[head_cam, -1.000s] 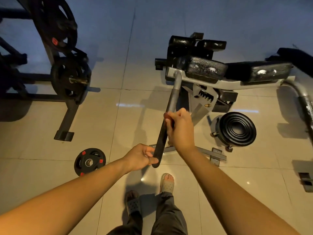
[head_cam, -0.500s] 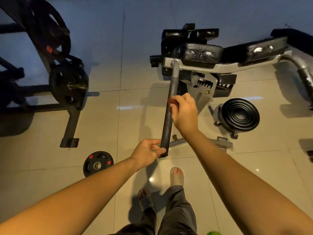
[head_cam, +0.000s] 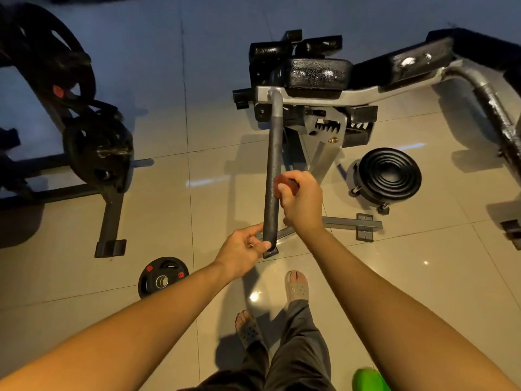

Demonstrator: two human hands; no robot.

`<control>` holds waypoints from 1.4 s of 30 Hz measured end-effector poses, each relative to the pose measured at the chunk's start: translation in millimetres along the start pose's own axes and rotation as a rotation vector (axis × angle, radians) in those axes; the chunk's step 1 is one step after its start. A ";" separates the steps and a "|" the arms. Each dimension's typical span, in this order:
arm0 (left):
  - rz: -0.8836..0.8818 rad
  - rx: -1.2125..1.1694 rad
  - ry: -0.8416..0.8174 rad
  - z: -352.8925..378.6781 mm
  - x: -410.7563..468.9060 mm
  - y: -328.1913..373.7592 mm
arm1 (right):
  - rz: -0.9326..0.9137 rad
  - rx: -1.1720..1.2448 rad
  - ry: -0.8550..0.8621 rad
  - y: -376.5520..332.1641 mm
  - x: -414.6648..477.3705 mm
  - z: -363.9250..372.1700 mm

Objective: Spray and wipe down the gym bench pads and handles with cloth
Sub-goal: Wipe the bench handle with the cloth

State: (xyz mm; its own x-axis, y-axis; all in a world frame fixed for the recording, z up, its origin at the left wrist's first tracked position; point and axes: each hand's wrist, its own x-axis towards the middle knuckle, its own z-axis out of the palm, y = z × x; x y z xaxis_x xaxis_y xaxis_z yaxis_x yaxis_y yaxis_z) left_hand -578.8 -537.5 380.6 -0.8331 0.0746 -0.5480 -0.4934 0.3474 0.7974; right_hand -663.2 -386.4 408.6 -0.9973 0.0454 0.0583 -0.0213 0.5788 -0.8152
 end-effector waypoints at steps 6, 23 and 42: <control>0.029 -0.015 0.002 -1.8 -6.9 7.9 | 0.261 0.267 -0.096 19.5 -70.6 -1.4; -0.097 0.298 -0.004 -22.9 30.6 40.5 | 0.341 0.394 -0.144 23.5 -36.1 -8.9; -0.285 0.540 -0.112 -33.6 48.7 69.4 | 0.233 0.297 -0.177 -2.7 56.2 -15.5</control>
State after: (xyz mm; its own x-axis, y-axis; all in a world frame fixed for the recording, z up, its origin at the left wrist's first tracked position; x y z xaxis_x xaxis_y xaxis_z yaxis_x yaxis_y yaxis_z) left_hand -662.0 -541.2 417.7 -0.6413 -0.0034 -0.7673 -0.4726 0.7895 0.3915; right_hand -718.1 -372.7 423.0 -0.9741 -0.0080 -0.2260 0.2126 0.3080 -0.9273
